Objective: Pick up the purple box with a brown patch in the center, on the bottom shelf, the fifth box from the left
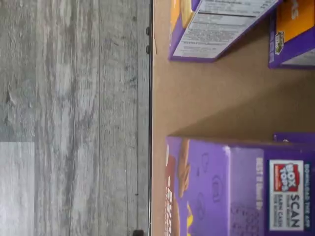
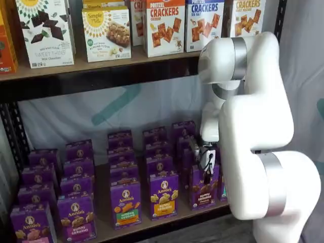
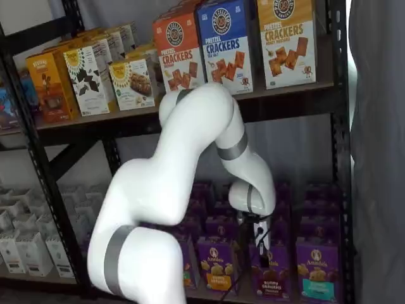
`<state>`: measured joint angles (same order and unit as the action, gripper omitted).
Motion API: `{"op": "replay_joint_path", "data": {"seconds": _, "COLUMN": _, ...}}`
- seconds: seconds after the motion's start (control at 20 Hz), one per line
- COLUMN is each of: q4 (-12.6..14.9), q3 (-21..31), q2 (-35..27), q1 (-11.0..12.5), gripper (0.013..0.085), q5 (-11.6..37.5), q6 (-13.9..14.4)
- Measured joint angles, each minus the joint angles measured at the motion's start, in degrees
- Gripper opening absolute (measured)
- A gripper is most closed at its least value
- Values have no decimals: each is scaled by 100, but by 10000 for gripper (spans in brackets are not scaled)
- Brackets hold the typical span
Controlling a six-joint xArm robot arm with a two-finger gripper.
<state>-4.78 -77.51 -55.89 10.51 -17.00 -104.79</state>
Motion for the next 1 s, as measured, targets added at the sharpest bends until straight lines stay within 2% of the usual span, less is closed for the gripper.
{"op": "replay_joint_path", "data": {"seconds": 0.15, "q4": 57, "q3": -4, "q2": 4, "q1": -2, "gripper": 690, "q5": -7, "q6": 56}}
{"op": "replay_joint_path", "data": {"seconds": 0.2, "q4": 94, "q3": -6, "q2": 4, "q1": -2, "gripper": 690, "q5": -14, "q6": 90}}
{"op": "replay_joint_path", "data": {"seconds": 0.25, "q4": 131, "q3": -6, "q2": 6, "q1": -2, "gripper": 650, "q5": -15, "q6": 125}}
{"op": "replay_joint_path", "data": {"seconds": 0.5, "q4": 267, "q3": 7, "q2": 13, "q1": -6, "gripper": 650, "q5": -6, "q6": 255}}
{"op": "replay_joint_path", "data": {"seconds": 0.55, "q4": 279, "q3": 8, "q2": 16, "q1": -7, "gripper": 610, "q5": -12, "q6": 268}}
{"op": "replay_joint_path", "data": {"seconds": 0.7, "q4": 282, "q3": 18, "q2": 27, "q1": -14, "gripper": 570, "q5": -21, "q6": 276}}
{"op": "replay_joint_path", "data": {"seconds": 0.85, "q4": 278, "q3": 36, "q2": 45, "q1": -17, "gripper": 490, "q5": -23, "q6": 277}}
{"op": "replay_joint_path", "data": {"seconds": 1.0, "q4": 240, "q3": 68, "q2": 66, "q1": -20, "gripper": 490, "q5": 10, "q6": 243}}
